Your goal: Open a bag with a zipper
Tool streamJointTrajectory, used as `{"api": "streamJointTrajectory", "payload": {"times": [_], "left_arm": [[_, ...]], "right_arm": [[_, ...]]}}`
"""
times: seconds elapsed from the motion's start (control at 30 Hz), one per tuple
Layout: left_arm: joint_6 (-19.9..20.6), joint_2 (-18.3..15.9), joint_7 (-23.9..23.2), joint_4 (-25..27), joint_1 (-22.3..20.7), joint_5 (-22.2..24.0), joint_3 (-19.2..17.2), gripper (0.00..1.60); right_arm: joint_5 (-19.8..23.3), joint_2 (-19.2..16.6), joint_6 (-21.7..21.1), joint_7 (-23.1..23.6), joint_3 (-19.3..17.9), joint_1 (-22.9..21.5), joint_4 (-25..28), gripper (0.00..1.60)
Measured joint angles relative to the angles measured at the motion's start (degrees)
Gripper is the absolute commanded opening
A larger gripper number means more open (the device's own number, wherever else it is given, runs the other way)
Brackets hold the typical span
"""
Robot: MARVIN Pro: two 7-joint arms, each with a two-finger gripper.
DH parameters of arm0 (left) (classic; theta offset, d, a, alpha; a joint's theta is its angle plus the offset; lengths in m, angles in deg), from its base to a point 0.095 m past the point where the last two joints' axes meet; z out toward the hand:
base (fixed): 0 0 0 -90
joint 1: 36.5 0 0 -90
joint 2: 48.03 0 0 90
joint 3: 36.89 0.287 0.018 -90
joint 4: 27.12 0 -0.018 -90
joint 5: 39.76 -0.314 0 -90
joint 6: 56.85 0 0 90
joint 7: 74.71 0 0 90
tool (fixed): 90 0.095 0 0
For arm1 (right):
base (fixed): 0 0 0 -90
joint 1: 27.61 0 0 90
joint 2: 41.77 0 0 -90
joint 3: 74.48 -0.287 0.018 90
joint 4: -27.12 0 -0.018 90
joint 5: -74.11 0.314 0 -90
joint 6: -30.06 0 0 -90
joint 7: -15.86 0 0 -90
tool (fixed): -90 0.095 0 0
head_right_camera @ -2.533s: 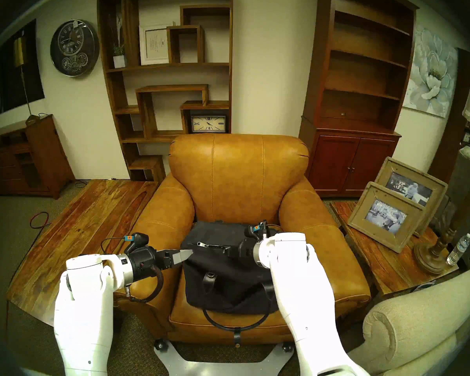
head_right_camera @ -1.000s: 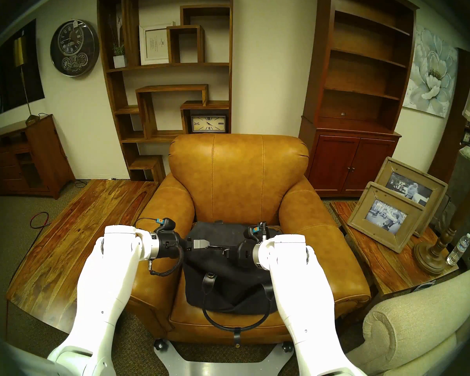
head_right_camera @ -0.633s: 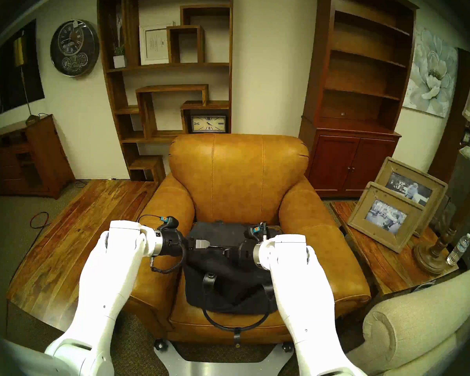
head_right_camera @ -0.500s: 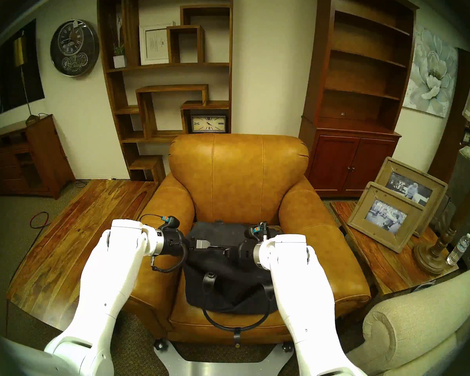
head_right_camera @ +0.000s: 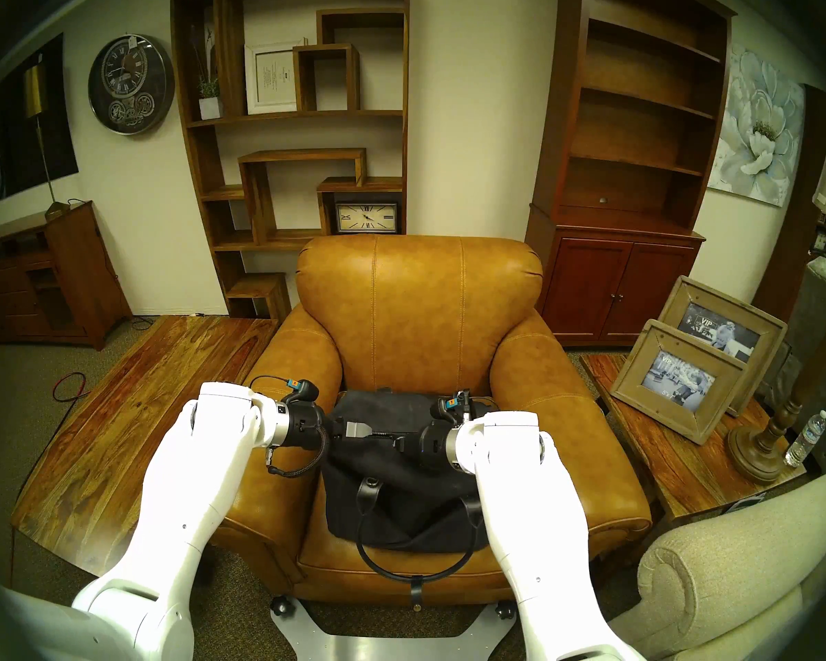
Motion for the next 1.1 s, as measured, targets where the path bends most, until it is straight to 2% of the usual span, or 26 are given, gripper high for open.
{"api": "streamJointTrajectory", "payload": {"times": [0.67, 0.7, 0.73, 0.8, 0.87, 0.9, 0.93, 1.0, 1.03, 1.1], "left_arm": [[0.0, -0.8, 0.6, -2.1, -1.2, 1.2, 3.4, 1.6], [0.0, -0.8, 0.6, -2.2, -1.3, 1.2, 3.5, 1.45], [0.0, -0.9, 0.7, -2.3, -1.3, 1.2, 3.6, 1.57], [0.0, -1.0, 0.7, -2.4, -1.4, 1.3, 3.8, 1.6], [0.0, -1.2, 0.7, -2.5, -1.4, 1.5, 3.9, 1.37], [0.0, -1.3, 0.7, -2.5, -1.5, 1.7, 3.9, 1.34], [0.0, -1.3, 0.6, -2.5, -1.5, 1.8, 4.0, 1.35], [0.0, -1.4, 0.6, -2.6, -1.5, 2.0, 4.1, 1.47], [0.0, -1.5, 0.6, -2.7, -1.5, 2.2, 4.2, 1.22], [0.0, -1.6, 0.6, -2.9, -1.6, 2.4, 4.3, 0.98]], "right_arm": [[-0.1, 0.0, 0.0, 0.0, -0.1, -0.4, -0.9, 0.0], [-0.1, 0.0, 0.0, 0.0, -0.1, -0.5, -1.0, 0.0], [-0.1, 0.0, 0.0, 0.0, -0.1, -0.5, -1.0, 0.0], [-0.1, 0.0, 0.0, 0.0, -0.1, -0.5, -1.1, 0.0], [-0.1, 0.0, 0.0, 0.0, -0.1, -0.6, -1.2, 0.0], [-0.1, 0.0, 0.0, 0.0, -0.1, -0.6, -1.3, 0.0], [-0.1, 0.0, 0.0, 0.0, -0.1, -0.7, -1.3, 0.0], [-0.1, 0.0, 0.0, 0.0, -0.1, -0.7, -1.4, 0.0], [-0.1, 0.0, 0.0, 0.1, -0.1, -0.8, -1.5, 0.0], [-0.1, 0.0, 0.0, 0.1, -0.1, -0.9, -1.6, 0.0]]}}
